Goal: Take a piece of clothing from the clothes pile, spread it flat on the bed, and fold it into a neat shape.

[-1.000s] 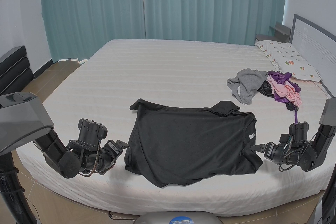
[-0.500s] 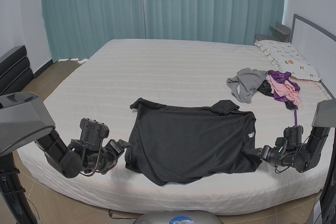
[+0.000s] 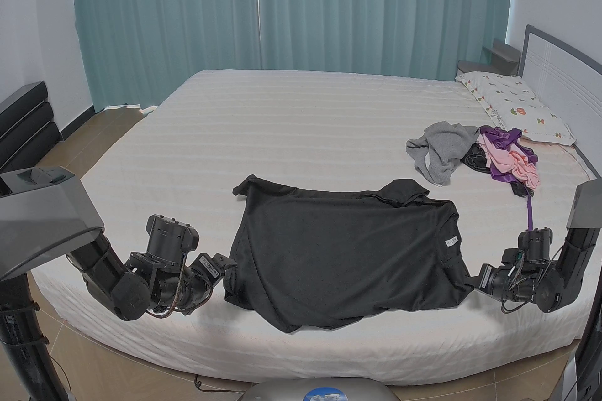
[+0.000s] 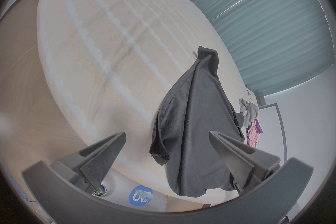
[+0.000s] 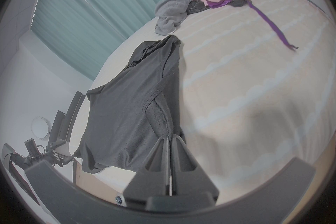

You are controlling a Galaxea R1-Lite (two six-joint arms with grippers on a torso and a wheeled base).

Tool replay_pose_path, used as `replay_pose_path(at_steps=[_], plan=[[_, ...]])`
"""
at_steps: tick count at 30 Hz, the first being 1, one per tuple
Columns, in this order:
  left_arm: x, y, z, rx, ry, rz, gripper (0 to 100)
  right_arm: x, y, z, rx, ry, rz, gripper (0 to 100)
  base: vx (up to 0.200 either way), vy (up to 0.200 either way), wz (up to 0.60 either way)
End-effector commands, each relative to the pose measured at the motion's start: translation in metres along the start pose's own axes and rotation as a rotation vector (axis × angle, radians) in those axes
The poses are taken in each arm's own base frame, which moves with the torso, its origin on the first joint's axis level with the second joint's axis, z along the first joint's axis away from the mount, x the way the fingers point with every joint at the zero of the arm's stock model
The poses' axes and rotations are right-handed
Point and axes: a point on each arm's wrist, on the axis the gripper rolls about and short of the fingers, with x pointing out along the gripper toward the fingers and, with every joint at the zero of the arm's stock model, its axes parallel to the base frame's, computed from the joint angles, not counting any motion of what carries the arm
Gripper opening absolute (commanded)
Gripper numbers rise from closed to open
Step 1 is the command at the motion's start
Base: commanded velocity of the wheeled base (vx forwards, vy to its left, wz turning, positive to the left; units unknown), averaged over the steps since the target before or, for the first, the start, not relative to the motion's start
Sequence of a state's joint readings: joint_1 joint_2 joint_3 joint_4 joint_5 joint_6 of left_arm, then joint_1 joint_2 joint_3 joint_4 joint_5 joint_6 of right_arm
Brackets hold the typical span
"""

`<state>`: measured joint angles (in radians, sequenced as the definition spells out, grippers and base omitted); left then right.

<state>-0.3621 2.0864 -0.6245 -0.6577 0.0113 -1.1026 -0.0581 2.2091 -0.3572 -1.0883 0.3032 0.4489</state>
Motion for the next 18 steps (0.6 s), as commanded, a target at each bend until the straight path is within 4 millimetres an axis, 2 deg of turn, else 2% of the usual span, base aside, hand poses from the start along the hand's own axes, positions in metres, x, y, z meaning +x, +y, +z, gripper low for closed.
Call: replay_pose_path(at_steps=[1, 7, 18], plan=[[0.005, 0.004, -0.002, 0.004, 0.009, 0.021, 100, -0.018, -0.006, 0.006, 0.000, -0.040, -0.022, 0, 0.000, 0.000, 0.00], [0.010, 0.007, -0.007, 0.016, 0.018, 0.040, 100, -0.026, -0.015, -0.002, -0.045, -0.017, -0.057, 0, 0.000, 0.000, 0.00], [0.022, 0.000, -0.021, 0.060, 0.047, 0.038, 100, -0.028, -0.023, -0.003, -0.082, -0.013, -0.125, 0, 0.000, 0.000, 0.00]])
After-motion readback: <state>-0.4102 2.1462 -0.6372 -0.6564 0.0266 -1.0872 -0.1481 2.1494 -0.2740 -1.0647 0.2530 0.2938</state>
